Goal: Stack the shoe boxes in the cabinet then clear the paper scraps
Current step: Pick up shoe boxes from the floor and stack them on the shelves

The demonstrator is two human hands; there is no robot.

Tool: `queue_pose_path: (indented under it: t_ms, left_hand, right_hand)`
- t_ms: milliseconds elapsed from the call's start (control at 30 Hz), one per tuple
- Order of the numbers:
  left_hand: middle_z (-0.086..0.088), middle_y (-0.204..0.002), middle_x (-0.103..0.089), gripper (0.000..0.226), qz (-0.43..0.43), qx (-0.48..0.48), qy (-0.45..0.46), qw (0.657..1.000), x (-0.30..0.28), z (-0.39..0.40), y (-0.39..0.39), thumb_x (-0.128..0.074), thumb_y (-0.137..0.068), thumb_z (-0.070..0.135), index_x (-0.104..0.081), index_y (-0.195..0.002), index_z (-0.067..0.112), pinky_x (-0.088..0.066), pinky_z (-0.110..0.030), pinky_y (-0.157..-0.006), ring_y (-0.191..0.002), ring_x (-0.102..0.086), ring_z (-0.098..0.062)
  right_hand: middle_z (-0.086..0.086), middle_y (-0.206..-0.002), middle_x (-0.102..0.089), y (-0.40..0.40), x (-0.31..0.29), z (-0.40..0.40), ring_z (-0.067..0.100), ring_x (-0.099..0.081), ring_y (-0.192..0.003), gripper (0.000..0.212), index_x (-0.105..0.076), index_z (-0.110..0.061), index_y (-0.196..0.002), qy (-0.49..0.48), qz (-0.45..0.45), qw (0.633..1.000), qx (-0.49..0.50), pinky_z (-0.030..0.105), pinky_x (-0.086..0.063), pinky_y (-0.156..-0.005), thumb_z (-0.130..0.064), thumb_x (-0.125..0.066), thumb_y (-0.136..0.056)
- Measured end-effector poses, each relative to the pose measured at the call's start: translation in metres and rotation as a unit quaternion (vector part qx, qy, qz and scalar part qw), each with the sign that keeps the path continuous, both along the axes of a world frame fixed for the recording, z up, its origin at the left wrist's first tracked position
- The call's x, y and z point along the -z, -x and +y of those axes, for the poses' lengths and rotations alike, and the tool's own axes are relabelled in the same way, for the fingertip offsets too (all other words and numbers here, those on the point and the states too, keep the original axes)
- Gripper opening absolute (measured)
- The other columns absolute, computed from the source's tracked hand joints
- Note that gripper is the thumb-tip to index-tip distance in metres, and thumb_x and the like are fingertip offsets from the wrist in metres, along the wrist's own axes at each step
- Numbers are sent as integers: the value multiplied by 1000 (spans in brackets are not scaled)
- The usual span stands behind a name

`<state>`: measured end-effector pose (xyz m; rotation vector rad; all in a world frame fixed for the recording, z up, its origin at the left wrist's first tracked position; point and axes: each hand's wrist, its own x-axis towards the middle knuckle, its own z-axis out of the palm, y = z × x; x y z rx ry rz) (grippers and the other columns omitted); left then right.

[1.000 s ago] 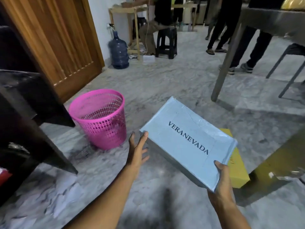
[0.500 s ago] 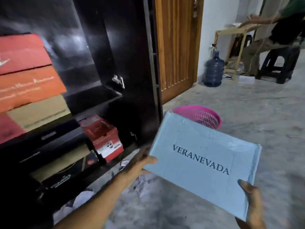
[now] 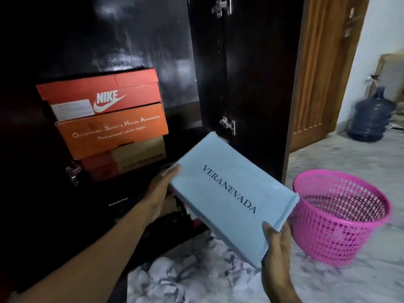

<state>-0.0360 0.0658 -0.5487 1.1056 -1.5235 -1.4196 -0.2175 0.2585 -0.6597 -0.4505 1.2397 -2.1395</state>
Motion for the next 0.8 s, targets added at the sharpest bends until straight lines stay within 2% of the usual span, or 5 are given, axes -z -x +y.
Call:
queue_pose_path:
  t_ms: [133,300,567,700,800]
  left_hand:
    - [-2,-131,-61,73,-63,-124,156,978,2,-50,31,-79,-67,60,-58,-127,26,-52,-36,-93,-118,-62,-20]
    - [-2,-135,-50,65,-176,-33,477,860,-2,-59,64,-69,-73,40,-57,-134,25,-40,-32,-108,-128,-47,-17]
    - [-9,-131,-61,58,-314,57,567,759,19,-131,79,-58,-80,40,-64,-132,16,-45,-45,-106,-124,-58,-31]
    - [-10,-127,-65,56,-362,42,570,736,3,-162,89,-57,-83,38,-62,-133,14,-46,-45,-103,-119,-59,-35]
    - [-8,-137,-62,55,-435,15,542,719,-11,-184,95,-57,-90,38,-54,-141,18,-40,-44,-100,-128,-48,-36]
  right_hand:
    - [-5,-115,-68,-18,-7,-71,-4,-74,-84,62,-36,-28,-150,-49,-87,993,66,26,-63,-68,-25,-69,-97]
    - [0,-133,-64,-24,-26,-161,20,-71,-112,118,-22,-47,-153,-46,-131,988,65,51,-58,-100,-52,-92,-59]
    - [8,-122,-63,6,-58,-261,35,-70,-105,151,5,-56,-153,-168,-61,984,-20,54,-59,-95,-81,-85,-35]
    - [17,-147,-51,23,-77,-294,43,-64,-119,167,12,-42,-160,-205,-8,977,-64,57,-57,-98,-93,-76,-27]
    - [20,-149,-54,30,-89,-315,42,-66,-116,143,-6,-30,-163,-231,54,964,-117,53,-60,-86,-90,-70,-50]
